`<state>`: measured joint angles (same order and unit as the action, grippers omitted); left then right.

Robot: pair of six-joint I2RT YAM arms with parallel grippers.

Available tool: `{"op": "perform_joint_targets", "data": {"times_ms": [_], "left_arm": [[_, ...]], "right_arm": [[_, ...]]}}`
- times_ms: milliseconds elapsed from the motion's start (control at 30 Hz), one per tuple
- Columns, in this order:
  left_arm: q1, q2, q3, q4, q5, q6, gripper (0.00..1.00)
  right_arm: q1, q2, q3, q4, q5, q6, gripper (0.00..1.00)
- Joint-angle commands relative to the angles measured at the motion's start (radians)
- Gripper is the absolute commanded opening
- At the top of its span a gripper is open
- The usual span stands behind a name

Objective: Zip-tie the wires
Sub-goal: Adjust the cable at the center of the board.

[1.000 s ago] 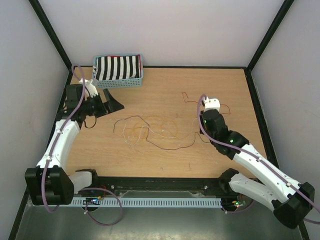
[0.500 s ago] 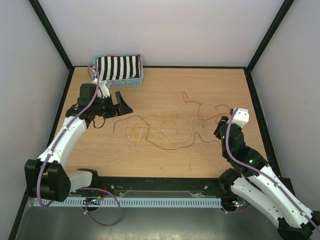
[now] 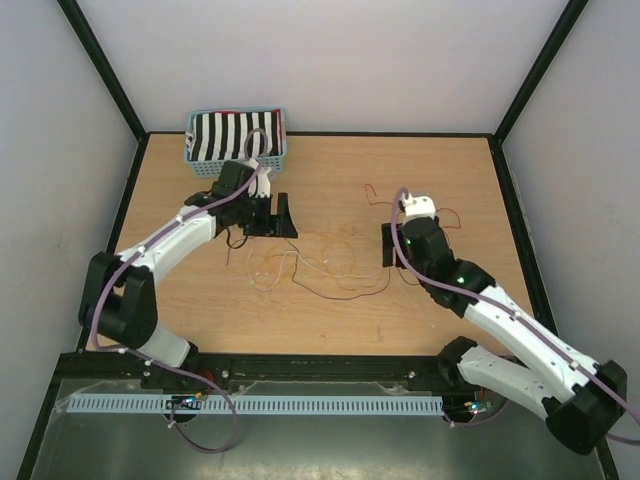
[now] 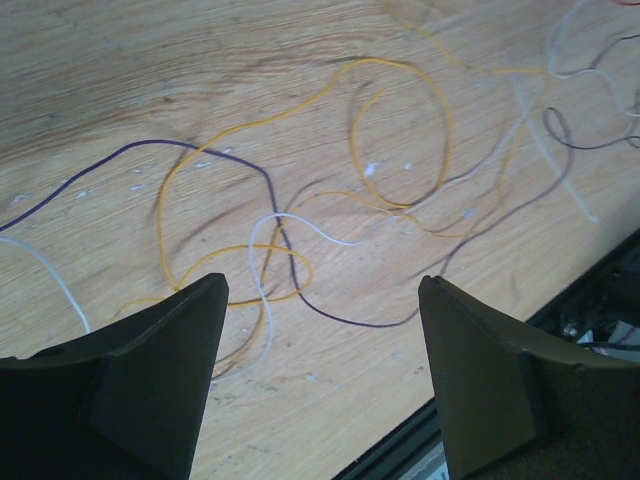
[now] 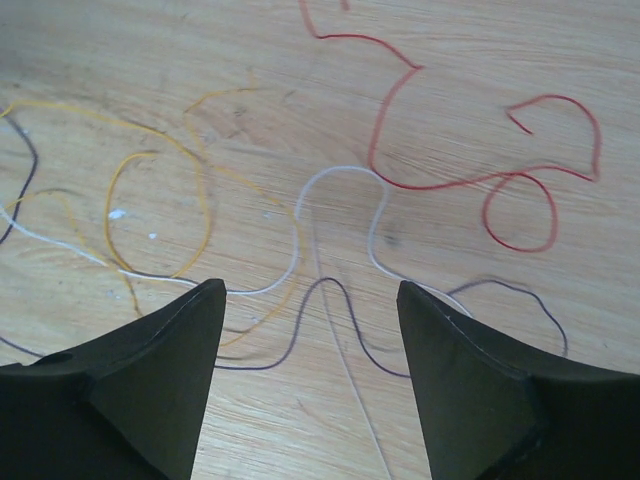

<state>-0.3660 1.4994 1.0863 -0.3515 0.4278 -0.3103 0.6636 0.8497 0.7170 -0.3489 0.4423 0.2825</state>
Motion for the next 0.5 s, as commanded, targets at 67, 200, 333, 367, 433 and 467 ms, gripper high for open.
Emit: {"op": "perform_joint_targets", "data": {"times_ms": [67, 200, 333, 367, 433, 467], "left_arm": [[-0.001, 0.098, 0.049, -0.015, -0.122, 0.069, 0.79], [0.002, 0.159, 0.082, -0.024, -0.170, 0.128, 0.79], [0.018, 0.204, 0.090, -0.023, -0.155, 0.124, 0.79], [0.022, 0.212, 0.086, -0.023, -0.151, 0.118, 0.79], [0.028, 0.221, 0.083, -0.024, -0.144, 0.114, 0.79], [0.028, 0.224, 0.081, -0.023, -0.139, 0.116, 0.79]], "right_arm": [[0.005, 0.188, 0.116, 0.083, -0.137, -0.055, 0.84], [0.003, 0.340, 0.205, 0.087, -0.163, -0.075, 0.89], [-0.026, 0.474, 0.297, 0.093, -0.216, -0.076, 0.91], [-0.039, 0.512, 0.328, 0.095, -0.235, -0.074, 0.91], [-0.065, 0.584, 0.376, 0.096, -0.274, -0.067, 0.91], [-0.075, 0.618, 0.400, 0.097, -0.289, -0.062, 0.91]]}}
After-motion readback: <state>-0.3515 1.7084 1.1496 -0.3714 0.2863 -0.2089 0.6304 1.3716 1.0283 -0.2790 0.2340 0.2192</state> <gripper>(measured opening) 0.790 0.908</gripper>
